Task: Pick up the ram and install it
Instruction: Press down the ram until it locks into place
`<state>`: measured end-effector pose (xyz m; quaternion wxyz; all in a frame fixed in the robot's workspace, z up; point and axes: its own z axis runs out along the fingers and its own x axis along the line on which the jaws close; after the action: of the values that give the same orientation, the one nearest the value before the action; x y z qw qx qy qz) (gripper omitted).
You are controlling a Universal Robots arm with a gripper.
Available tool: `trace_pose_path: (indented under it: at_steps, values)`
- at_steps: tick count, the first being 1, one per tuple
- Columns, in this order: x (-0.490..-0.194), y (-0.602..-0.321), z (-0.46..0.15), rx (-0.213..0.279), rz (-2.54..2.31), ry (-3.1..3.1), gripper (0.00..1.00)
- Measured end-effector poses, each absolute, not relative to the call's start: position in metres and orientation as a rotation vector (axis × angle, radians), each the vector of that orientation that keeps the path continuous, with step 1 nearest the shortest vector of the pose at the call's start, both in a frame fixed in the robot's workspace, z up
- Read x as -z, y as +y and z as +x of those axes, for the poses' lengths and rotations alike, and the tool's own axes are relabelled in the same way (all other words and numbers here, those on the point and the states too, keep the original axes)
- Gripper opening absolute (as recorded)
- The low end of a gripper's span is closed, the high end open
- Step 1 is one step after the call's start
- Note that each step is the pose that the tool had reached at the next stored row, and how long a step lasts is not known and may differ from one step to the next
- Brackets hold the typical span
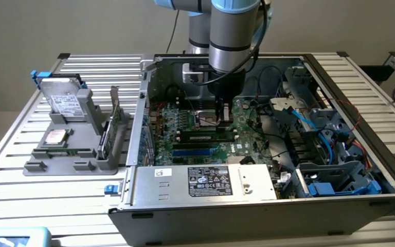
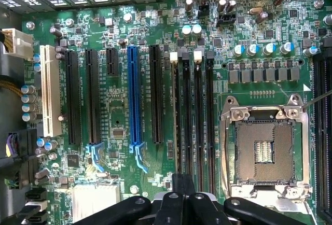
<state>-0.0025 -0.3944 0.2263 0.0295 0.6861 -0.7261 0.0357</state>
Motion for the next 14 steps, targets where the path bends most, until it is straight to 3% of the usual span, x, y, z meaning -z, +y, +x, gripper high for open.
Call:
trace_pose_path:
  at_steps: [14]
  values:
    - [-0.2254, -0.3945, -0.0026, -0.110, 2.116, -2.239, 0.11]
